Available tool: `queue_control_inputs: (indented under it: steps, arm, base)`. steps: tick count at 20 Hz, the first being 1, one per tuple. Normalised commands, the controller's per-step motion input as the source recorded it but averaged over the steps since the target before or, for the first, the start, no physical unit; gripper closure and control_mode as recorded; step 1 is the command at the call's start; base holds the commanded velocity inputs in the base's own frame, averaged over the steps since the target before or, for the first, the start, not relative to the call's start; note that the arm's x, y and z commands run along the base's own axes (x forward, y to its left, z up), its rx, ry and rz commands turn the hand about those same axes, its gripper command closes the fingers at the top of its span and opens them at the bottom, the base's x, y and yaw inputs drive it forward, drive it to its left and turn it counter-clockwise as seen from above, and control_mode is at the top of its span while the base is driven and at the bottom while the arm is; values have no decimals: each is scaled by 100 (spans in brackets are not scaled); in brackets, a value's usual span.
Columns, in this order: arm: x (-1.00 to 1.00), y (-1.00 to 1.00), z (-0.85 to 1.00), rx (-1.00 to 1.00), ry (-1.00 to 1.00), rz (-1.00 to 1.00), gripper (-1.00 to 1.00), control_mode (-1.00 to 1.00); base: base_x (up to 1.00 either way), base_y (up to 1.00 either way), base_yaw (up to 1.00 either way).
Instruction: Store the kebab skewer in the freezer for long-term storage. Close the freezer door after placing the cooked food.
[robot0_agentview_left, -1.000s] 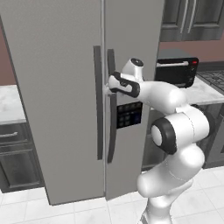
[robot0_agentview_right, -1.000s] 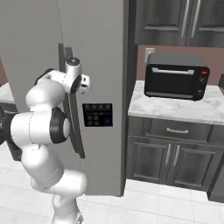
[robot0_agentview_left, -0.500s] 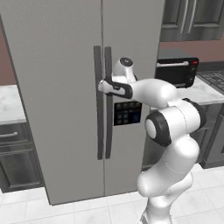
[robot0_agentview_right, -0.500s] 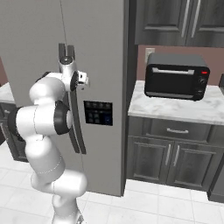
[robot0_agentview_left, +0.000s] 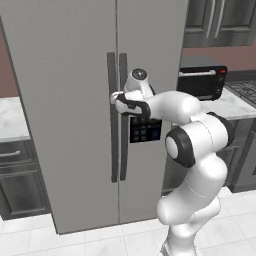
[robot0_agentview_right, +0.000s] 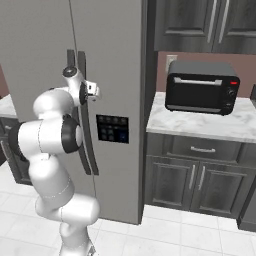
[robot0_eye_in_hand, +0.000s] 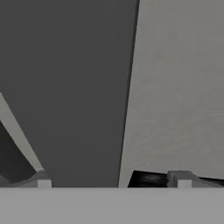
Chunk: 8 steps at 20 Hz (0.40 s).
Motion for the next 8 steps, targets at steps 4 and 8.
queue_control_inputs:
  steps: [4, 8]
  arm:
    - [31, 0, 0, -2, -7, -3, -100, -100]
    - [28, 0, 0, -2, -10, -1, -100, -100]
  base:
    - [0, 0, 0]
    - [0, 0, 0]
